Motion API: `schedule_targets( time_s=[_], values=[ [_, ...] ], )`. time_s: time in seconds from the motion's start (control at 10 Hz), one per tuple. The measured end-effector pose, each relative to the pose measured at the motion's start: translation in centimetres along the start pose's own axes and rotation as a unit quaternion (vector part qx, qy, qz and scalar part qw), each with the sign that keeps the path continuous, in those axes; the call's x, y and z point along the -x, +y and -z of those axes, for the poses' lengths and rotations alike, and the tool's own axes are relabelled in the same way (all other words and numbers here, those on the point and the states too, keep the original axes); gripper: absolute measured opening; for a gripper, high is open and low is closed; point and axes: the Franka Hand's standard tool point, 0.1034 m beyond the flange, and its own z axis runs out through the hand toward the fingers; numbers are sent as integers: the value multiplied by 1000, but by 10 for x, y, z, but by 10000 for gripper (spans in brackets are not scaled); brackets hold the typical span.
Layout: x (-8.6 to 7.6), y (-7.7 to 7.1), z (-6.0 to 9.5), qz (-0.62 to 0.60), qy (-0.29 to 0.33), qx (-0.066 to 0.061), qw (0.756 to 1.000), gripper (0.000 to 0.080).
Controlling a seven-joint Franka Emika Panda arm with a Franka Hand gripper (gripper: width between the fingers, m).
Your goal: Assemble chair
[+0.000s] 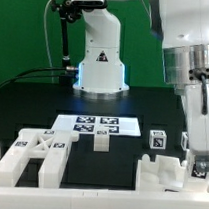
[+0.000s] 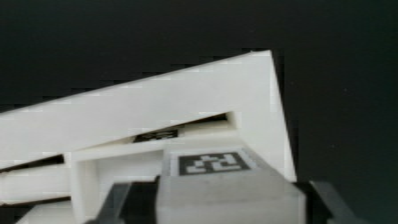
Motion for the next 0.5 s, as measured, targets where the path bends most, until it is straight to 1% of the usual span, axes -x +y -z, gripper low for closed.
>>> schedule_targets(
  time_s=[0.1,0.2,0.3,0.4,0.5],
  values=[
    [0,0,0,1,0,0,1000,291],
    [0,0,-1,3,0,1,1000,460],
    [0,0,-1,3,0,1,1000,460],
    [0,0,-1,5,0,1,1000,604],
    [0,-1,1,12,0,-1,1000,604]
  ],
)
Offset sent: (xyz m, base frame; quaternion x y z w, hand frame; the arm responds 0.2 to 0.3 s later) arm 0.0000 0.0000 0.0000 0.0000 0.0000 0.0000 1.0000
